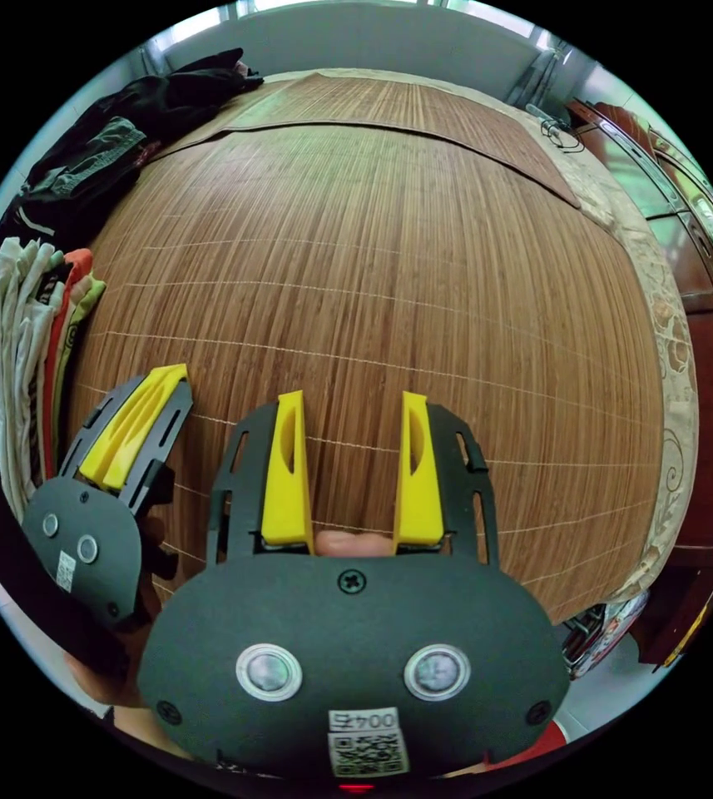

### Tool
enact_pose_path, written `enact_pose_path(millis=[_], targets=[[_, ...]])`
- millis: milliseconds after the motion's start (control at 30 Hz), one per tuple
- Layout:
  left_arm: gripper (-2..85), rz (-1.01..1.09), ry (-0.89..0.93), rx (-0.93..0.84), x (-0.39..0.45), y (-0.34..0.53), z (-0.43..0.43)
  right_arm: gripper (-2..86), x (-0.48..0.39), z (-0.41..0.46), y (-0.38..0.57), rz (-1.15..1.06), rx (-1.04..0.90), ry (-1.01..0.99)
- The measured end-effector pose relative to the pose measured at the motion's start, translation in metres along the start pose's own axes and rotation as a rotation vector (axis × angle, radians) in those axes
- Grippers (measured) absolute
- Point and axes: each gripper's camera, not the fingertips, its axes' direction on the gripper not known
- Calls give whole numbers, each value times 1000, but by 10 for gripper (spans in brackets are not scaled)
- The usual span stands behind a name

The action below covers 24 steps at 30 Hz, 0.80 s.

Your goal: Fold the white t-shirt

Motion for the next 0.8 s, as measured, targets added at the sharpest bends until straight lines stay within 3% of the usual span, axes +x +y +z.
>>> enact_pose_path(millis=[500, 800], targets=[[15, -281, -153, 8, 51, 17, -43, 158, -4, -9, 34, 13, 60, -20], [15, -241, -218, -8, 68, 26, -50, 135, 0, -11, 66, 36, 204, -10]])
